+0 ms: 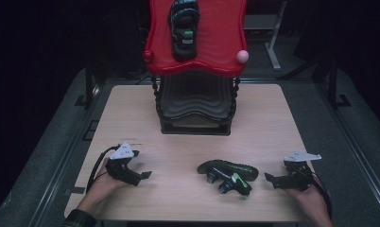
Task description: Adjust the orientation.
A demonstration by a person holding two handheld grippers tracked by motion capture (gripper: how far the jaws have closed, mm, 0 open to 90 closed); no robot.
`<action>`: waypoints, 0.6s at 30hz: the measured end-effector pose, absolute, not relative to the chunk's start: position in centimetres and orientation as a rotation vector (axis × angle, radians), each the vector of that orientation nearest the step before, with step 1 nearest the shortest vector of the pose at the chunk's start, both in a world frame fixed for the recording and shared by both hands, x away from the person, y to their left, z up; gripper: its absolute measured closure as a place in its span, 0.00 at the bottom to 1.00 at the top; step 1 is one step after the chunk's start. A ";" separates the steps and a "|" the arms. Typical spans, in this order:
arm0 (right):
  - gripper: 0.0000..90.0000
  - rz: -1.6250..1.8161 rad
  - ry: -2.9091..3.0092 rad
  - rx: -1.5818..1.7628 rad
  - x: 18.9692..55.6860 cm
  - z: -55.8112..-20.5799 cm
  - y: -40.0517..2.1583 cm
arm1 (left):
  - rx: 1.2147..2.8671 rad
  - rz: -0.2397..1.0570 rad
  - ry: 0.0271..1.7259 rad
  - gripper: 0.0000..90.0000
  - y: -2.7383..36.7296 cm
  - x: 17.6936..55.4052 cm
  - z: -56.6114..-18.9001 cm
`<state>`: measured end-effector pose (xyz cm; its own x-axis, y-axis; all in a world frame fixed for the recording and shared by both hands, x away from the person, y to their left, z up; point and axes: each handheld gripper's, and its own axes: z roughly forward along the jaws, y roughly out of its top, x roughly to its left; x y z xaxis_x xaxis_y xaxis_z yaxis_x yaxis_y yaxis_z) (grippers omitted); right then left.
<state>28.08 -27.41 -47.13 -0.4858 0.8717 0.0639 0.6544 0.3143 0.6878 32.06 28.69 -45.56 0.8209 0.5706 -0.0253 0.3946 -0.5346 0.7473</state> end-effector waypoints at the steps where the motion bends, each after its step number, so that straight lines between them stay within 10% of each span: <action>1: 0.09 0.966 2.269 1.369 28.0 -46.9 -27.4 | 2.218 0.284 0.704 0.01 28.7 32.1 -45.7; 14: 0.97 1.281 2.350 1.150 26.7 -42.2 -26.3 | 2.282 0.285 0.701 0.01 28.4 32.2 -47.4; 18: 1.00 1.348 2.359 1.096 26.5 -41.0 -24.9 | 2.276 0.286 0.697 0.01 28.4 32.2 -47.5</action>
<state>26.49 -24.89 -40.99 -0.7010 0.6924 0.1708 0.4989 0.3050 0.8113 32.19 28.43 -47.45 0.8285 0.5600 -0.0009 0.3985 -0.5886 0.7034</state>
